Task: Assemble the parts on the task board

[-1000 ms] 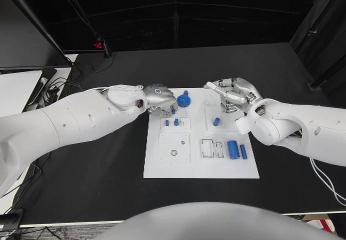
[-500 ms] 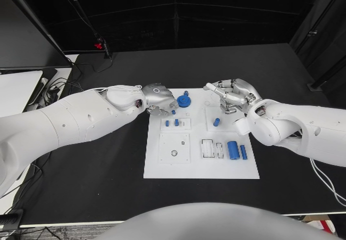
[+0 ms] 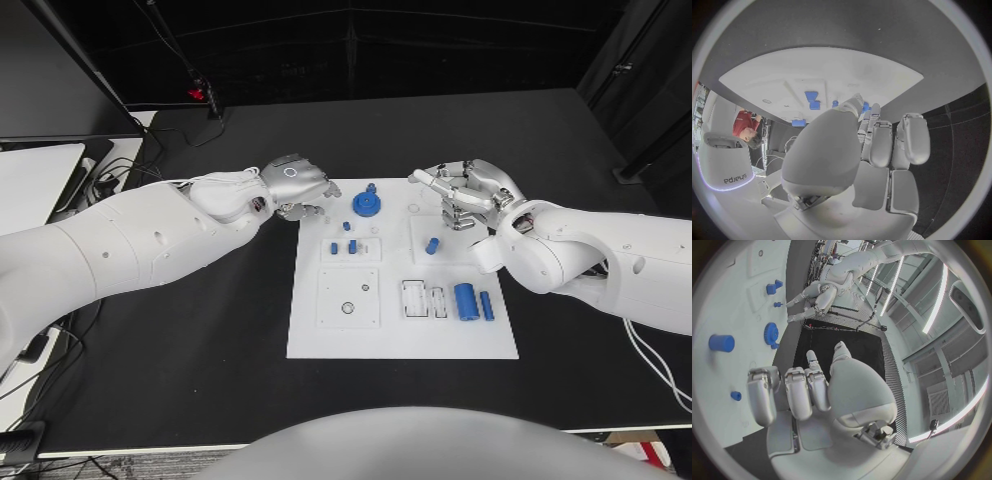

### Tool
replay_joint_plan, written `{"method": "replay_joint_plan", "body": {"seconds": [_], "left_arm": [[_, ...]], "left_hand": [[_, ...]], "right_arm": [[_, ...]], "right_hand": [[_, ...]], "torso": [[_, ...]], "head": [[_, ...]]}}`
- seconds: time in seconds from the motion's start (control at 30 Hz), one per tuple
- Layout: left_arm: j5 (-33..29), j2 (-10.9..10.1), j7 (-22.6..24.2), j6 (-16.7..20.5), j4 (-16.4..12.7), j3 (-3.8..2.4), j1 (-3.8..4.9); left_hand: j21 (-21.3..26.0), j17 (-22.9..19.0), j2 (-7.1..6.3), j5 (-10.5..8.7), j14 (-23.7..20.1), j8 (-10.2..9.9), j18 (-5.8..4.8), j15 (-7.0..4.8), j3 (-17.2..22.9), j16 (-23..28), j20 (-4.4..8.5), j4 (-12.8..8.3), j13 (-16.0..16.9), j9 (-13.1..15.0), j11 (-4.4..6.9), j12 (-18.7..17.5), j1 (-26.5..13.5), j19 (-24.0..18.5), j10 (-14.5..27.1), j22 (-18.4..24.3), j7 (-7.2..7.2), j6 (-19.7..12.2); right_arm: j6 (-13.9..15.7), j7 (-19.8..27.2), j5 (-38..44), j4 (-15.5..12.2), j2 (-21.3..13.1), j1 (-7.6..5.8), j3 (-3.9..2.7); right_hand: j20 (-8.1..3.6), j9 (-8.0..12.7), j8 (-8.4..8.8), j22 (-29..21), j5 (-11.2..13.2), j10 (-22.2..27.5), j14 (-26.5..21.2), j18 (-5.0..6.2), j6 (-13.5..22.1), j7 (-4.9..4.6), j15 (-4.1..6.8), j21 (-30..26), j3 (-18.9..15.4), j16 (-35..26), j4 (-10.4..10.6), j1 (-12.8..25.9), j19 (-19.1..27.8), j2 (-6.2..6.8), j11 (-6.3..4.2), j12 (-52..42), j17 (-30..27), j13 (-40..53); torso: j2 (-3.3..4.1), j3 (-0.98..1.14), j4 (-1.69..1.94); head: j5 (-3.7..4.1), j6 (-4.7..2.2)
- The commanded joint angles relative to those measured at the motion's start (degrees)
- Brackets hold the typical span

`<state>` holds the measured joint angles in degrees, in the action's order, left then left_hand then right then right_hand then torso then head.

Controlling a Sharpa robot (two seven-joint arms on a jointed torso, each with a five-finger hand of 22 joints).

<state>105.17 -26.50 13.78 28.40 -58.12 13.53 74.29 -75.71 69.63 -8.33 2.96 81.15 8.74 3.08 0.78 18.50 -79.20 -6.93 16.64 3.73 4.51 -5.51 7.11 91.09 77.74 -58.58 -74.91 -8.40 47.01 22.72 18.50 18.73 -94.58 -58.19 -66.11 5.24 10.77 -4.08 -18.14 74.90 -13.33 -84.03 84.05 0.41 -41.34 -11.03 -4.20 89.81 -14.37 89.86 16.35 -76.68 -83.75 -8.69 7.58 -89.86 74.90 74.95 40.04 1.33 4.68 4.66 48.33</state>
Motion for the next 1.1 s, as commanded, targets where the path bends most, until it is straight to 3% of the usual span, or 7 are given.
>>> {"method": "replay_joint_plan", "body": {"seconds": [0.03,0.2,0.23,0.33,0.63,0.8,1.1], "left_arm": [[-0.4,-1.6,-2.8,10.7,-2.0,-0.03,0.11],[-5.5,-5.0,-0.7,15.6,-6.2,-0.03,0.12],[-7.2,-5.7,-0.1,16.3,-7.2,-0.02,0.12],[-13.2,-7.8,1.8,17.8,-10.0,-0.02,0.12],[-40.8,-10.8,8.1,17.8,-15.7,0.00,0.09],[-55.5,-11.5,13.2,14.4,-17.6,0.01,0.07],[-76.9,-12.8,25.3,9.7,-20.3,0.02,-0.15]], "left_hand": [[6.4,-7.7,-0.20,0.24,-3.9,1.4,2.11,-0.15,0.6,5.8,0.02,0.0,-0.1,0.1,0.37,1.0,-1.2,-4.7,-1.4,-6.8,0.26,0.9],[29.9,-29.8,-1.23,0.19,-16.5,3.0,6.07,-0.27,1.3,25.3,-0.06,0.0,-0.1,-0.1,0.51,1.5,-3.9,-20.1,-1.5,3.1,0.64,1.2],[34.1,-31.4,-1.37,0.31,-17.9,3.2,6.64,0.14,1.0,27.5,-0.28,0.0,0.0,-0.1,0.31,1.8,-5.0,-22.7,-1.9,5.0,0.56,1.3],[40.6,-33.3,-1.56,0.49,-20.6,3.7,6.88,1.47,-0.1,31.5,-1.27,0.0,0.0,-0.2,-0.29,2.6,-7.6,-26.0,-2.5,8.1,0.05,1.8],[53.6,-42.2,-0.55,3.54,-29.4,4.2,6.75,4.57,-3.6,45.4,-4.50,0.1,0.0,-0.4,-2.05,4.6,-11.3,-31.0,-1.0,15.9,-2.07,2.8],[60.6,-46.0,1.29,15.55,-35.0,4.0,6.14,6.57,-7.6,50.3,-6.26,0.1,0.0,-0.5,-3.27,4.4,-12.3,-36.0,2.3,20.4,-2.94,1.4],[72.1,-52.9,4.74,16.76,-45.3,5.3,6.27,9.65,-15.4,54.4,-9.65,0.0,0.1,-0.5,-5.44,5.8,-12.4,-44.0,9.9,30.2,-4.68,-2.6]], "right_arm": [[-1.3,-0.4,2.4,-1.1,-1.3,-0.41,-0.09],[-3.0,-1.9,5.5,-1.6,-3.0,-2.05,-0.16],[-3.4,-2.2,6.6,-1.6,-3.3,-2.54,-0.17],[-4.7,-3.3,10.5,-0.9,-3.6,-4.40,-0.18],[-5.0,-5.4,27.3,3.6,-3.5,-6.97,-0.16],[-5.0,-7.0,35.4,6.6,-2.8,-7.19,-0.11],[-6.6,-12.2,52.9,8.8,-1.4,-6.77,-0.03]], "right_hand": [[-0.01,0.0,-0.62,15.1,-0.2,-4.3,6.0,-0.41,0.4,-1.07,-0.30,0.2,-0.5,0.1,0.0,-1.3,-6.3,0.18,0.27,0.8,15.1,13.5],[-0.95,-0.2,-1.95,14.9,0.3,22.1,6.0,-0.26,-0.7,-0.12,0.74,-0.2,-0.7,0.1,-0.1,-4.1,-5.8,0.25,-0.65,21.0,15.1,-10.9],[-1.15,-0.2,-2.24,14.9,0.7,33.6,6.0,-0.24,-1.1,-0.02,1.07,-0.3,-0.5,0.1,-0.2,-5.1,-5.8,-0.02,-0.93,31.9,15.1,-21.9],[-1.57,-0.3,-2.72,14.8,1.9,39.0,6.0,-0.16,-2.1,0.41,1.28,-0.5,-0.7,0.1,-0.1,-7.6,-5.5,0.49,-1.05,43.9,15.1,-31.4],[-1.81,0.1,-1.26,13.5,6.8,37.9,5.8,0.69,-4.3,1.02,1.53,-3.0,0.1,-0.2,-0.4,-13.4,-3.4,1.37,-0.82,60.8,14.6,-52.3],[-1.86,0.2,1.03,13.6,10.1,36.0,5.9,0.58,-5.2,1.20,1.58,-2.8,1.1,0.0,-0.2,-15.8,-3.8,1.70,-0.70,65.0,14.8,-58.9],[-1.76,0.2,3.55,13.7,10.6,33.9,6.0,0.48,-8.0,1.47,1.42,-2.5,1.8,0.1,-0.1,-18.4,-4.1,2.84,-0.49,68.8,15.1,-64.8]], "torso": [[-0.02,-0.06,0.35],[-0.15,-0.11,0.55],[-0.12,-0.08,0.47],[-0.04,-0.06,0.69],[-0.16,-0.14,1.22],[-0.19,-0.07,1.17],[-0.23,0.02,1.10]], "head": [[0.06,-0.04],[0.05,-0.27],[-0.07,-0.39],[0.08,-0.64],[0.74,-1.03],[2.09,-1.48],[4.16,-2.13]]}}
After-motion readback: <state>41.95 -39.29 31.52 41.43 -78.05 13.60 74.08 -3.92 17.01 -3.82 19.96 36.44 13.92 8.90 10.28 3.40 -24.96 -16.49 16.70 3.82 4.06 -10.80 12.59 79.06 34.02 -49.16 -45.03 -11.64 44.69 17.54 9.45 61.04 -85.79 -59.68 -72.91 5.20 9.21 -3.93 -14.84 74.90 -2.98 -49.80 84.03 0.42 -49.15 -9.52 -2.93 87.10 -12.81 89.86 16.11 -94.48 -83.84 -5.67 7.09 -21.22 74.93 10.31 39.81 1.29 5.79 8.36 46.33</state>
